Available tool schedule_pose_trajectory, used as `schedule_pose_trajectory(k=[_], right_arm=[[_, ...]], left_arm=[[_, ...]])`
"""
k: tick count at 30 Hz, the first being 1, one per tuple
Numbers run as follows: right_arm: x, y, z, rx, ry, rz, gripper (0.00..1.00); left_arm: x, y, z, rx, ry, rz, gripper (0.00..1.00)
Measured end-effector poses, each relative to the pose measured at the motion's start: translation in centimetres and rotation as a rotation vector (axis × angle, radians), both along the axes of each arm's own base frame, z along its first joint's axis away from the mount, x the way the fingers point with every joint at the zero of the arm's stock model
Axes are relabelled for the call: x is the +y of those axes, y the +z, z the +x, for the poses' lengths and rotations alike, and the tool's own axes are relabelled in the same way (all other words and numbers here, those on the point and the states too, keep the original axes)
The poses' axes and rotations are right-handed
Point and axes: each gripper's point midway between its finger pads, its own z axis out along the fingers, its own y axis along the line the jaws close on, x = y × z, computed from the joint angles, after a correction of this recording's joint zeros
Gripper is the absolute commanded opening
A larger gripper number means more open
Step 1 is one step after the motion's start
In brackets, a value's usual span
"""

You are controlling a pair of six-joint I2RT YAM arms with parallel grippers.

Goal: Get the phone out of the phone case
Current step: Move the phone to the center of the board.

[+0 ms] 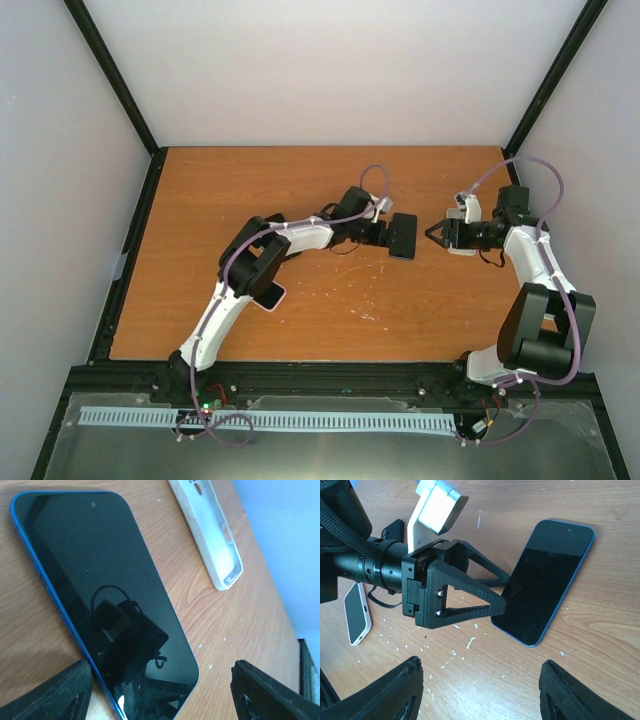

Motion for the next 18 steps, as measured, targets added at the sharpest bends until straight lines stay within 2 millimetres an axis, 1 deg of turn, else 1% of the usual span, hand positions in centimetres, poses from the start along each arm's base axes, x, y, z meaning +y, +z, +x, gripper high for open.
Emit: schedule_pose_trajectory(k=[3, 7, 10, 14, 18], right_arm=[[-0.8, -0.2, 0.1, 0.002, -0.015, 0.019, 0.62], [-2.3, -0.4, 0.3, 0.013, -0.055, 0.06, 0.62], [-3.0, -0.5, 0.2, 0.02, -0.077, 0.082, 0.62], [-3.3, -0.3, 0.2, 0.017, -0.083, 0.095, 0.62], [-3.2, -0.4, 0.1, 0.02, -0.081, 0.101, 0.62]], left_arm=[[-1.3, 0.1, 0.3, 0.022, -0.025, -0.04, 0.77], [-2.6, 0.2, 0.1, 0.04, -0.053, -0.07, 0.77], [-3.5, 0.2, 0.1, 0.048, -0.075, -0.089, 0.76], [-4.4, 0.3, -0.1, 0.064, -0.119, -0.122, 0.76], [-4.7, 0.3, -0.7, 0.075, -0.139, -0.123, 0.76]])
